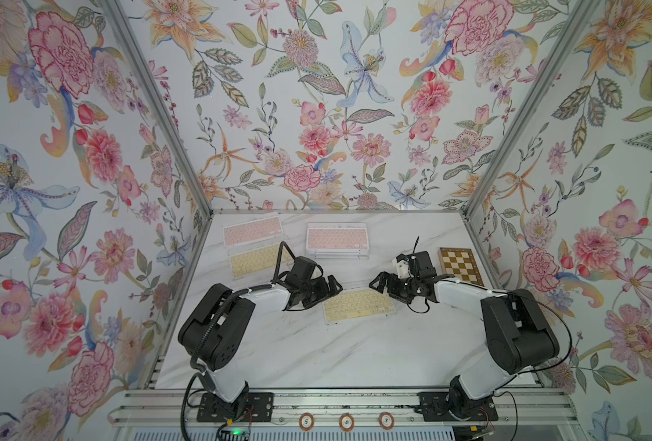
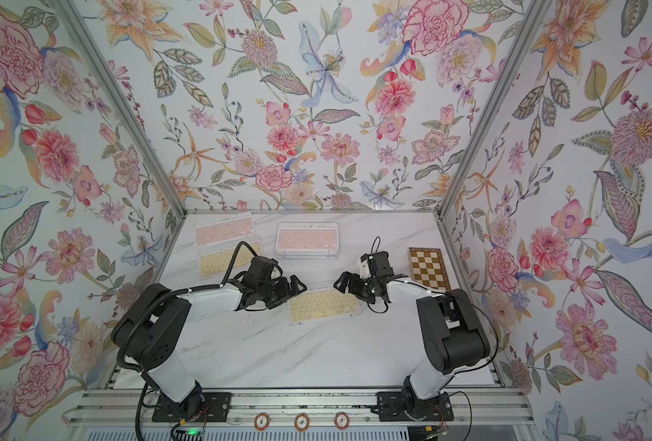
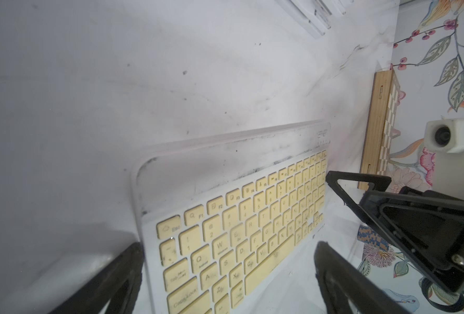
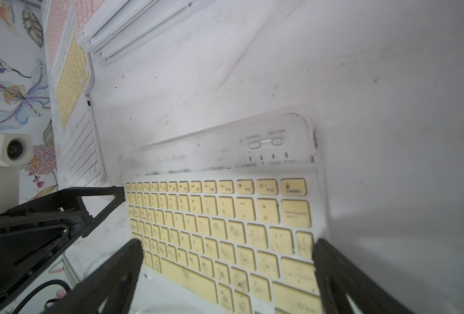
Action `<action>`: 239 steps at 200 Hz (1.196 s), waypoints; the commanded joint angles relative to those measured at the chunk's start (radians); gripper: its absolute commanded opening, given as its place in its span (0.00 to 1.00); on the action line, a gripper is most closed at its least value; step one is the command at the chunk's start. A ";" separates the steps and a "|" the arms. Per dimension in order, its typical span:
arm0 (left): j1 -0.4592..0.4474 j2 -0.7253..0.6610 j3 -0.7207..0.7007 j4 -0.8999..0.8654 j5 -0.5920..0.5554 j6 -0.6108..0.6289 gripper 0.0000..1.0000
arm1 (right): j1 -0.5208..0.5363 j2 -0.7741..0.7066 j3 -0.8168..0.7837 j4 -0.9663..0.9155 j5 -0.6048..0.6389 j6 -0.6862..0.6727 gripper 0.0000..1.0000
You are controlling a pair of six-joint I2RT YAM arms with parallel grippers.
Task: Stack the numeric keypads
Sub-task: Move the numeric keypad to the center of the board, then pick up the numeric keypad from the center of the board.
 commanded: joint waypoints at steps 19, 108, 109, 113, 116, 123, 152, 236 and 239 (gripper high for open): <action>-0.017 0.086 0.037 -0.025 -0.002 0.045 1.00 | -0.161 -0.047 -0.048 -0.018 -0.132 0.031 0.99; -0.016 0.160 0.152 -0.047 0.036 0.092 0.99 | -0.150 0.009 -0.100 0.055 -0.178 0.088 0.99; -0.016 0.161 0.153 -0.048 0.036 0.092 0.99 | -0.149 0.010 -0.105 0.062 -0.181 0.092 0.99; -0.016 0.162 0.154 -0.048 0.035 0.092 0.99 | -0.145 0.013 -0.108 0.074 -0.184 0.101 0.99; -0.016 0.165 0.155 -0.047 0.035 0.091 0.99 | -0.142 0.016 -0.113 0.079 -0.189 0.112 0.99; -0.013 0.168 0.156 -0.046 0.034 0.091 0.99 | -0.130 0.025 -0.120 0.101 -0.198 0.130 0.99; 0.006 0.164 0.136 -0.040 0.029 0.080 0.99 | -0.039 0.044 -0.113 0.155 -0.212 0.201 0.99; 0.063 0.187 0.185 -0.150 0.058 0.171 0.99 | -0.127 0.099 -0.017 0.110 -0.215 0.145 0.99; 0.068 0.189 0.189 -0.156 0.061 0.176 0.99 | -0.130 0.102 -0.019 0.116 -0.216 0.146 0.99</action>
